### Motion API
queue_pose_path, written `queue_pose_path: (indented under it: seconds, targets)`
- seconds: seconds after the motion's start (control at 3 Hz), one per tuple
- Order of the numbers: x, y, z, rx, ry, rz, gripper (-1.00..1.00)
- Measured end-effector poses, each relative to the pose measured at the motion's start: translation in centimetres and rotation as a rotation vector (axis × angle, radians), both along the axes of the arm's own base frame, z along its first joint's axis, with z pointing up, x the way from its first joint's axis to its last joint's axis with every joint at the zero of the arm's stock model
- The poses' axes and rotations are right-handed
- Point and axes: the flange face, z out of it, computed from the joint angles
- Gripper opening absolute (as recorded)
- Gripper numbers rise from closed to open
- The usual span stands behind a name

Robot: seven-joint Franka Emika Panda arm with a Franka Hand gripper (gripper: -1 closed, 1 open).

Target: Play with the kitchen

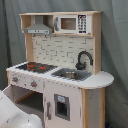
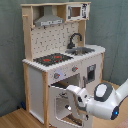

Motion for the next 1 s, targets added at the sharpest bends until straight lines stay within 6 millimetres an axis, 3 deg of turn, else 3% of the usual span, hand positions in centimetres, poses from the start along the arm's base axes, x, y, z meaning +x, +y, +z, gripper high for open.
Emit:
queue_pose_path:
  seconds: [0.67, 1.0]
  targets:
    - [1.7, -0.9, -7.5, -0.026, 0.120, -0.049, 1.00]
    - [0.1, 0.0, -9.3, -0.011, 0.168, -0.065, 1.00]
